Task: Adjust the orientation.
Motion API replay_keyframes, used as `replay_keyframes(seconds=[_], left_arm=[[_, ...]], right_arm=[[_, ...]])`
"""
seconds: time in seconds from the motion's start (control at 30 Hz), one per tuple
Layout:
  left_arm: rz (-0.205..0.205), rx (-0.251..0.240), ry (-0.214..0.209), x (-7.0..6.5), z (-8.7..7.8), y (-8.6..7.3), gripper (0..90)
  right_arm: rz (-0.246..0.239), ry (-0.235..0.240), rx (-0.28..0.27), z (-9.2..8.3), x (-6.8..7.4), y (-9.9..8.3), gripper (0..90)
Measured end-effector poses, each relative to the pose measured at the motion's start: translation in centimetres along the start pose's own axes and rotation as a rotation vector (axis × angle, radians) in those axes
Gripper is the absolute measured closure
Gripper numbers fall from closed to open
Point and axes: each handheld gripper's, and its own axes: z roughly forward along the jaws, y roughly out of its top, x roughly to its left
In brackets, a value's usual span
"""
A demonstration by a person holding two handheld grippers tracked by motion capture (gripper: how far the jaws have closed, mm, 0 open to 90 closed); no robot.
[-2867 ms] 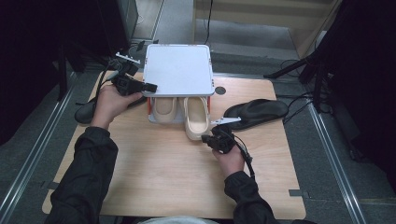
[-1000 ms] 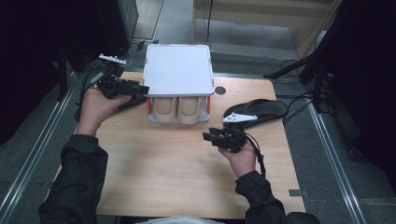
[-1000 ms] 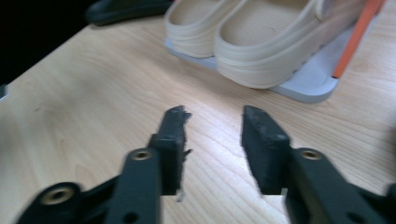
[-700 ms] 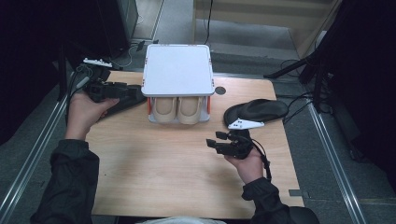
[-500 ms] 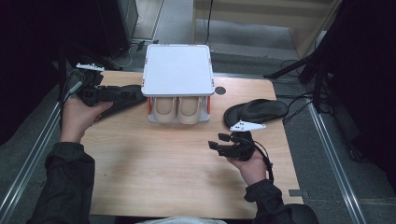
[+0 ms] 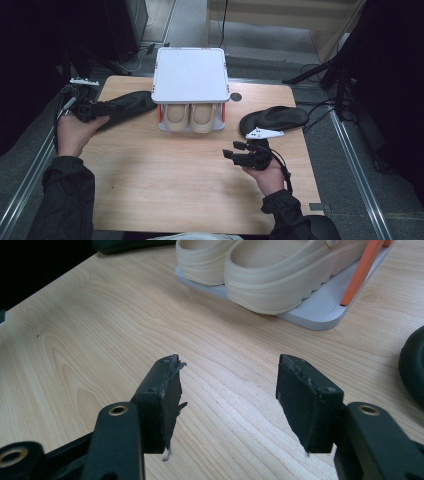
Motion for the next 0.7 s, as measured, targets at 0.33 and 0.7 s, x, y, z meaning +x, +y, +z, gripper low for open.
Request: replay_keyframes(seconds=[0.33,0.7], left_arm=[[0.004,0.05,0.035,2.5,2.0,-1.7,83.1],[-0.049,0.047,0.047,6.2,3.6,-2.7,90.0]], right_arm=[[0.012,0.004,0.01,0.4,0.2,-0.2,43.8],[0.007,0.0,0.02,0.5,0.3,-0.5,44.1]])
